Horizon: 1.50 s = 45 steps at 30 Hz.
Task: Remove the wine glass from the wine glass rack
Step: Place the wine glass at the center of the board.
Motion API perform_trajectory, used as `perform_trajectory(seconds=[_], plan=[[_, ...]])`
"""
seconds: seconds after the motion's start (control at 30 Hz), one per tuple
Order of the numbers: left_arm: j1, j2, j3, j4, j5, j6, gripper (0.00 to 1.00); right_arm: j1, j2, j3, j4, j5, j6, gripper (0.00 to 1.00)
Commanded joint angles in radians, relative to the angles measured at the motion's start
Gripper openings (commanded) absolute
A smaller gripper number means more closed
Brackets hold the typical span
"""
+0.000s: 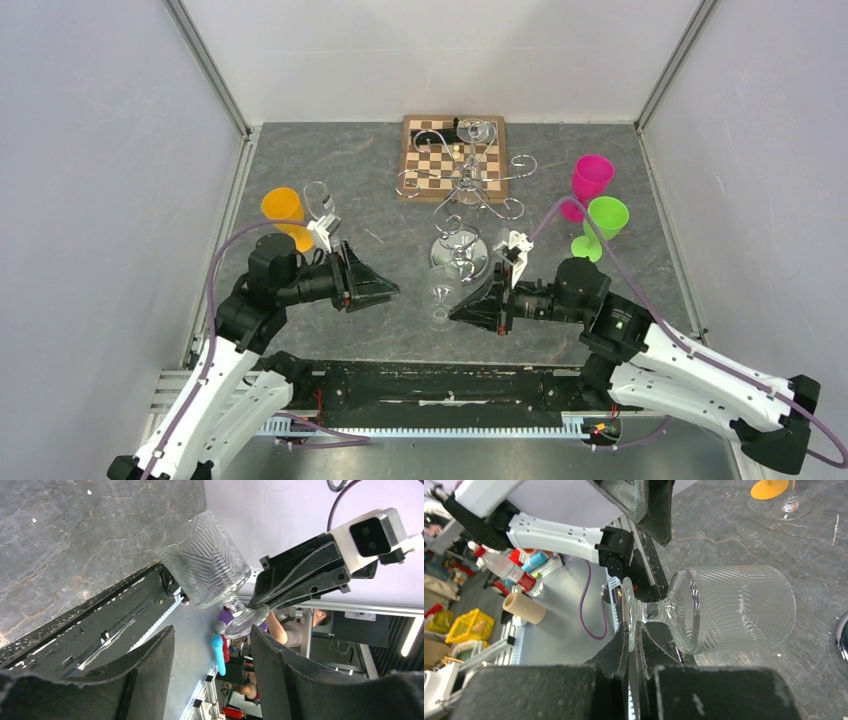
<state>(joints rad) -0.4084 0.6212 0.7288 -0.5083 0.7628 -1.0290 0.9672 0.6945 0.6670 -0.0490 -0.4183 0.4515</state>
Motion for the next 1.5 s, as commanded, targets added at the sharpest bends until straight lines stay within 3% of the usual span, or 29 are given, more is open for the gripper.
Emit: perform_trajectory(seconds=[0.0,0.87,1.47], plan=[[-0.004,-0.042,-0.017,0.086,0.033,-0.118,0.63,0.045,0.021,0.009,0.189,0.064,-0.117,0.00],[-0.003,-0.208,-0.226,0.298,0.075,-0.374,0.63,0.245,0.139,-0.043,0.542,0.211,-0.495,0.00],[-0.005,-0.276,-0.264,0.342,0.079,-0.445,0.63,0.308,0.289,-0.036,0.749,0.225,-0.590,0.00]])
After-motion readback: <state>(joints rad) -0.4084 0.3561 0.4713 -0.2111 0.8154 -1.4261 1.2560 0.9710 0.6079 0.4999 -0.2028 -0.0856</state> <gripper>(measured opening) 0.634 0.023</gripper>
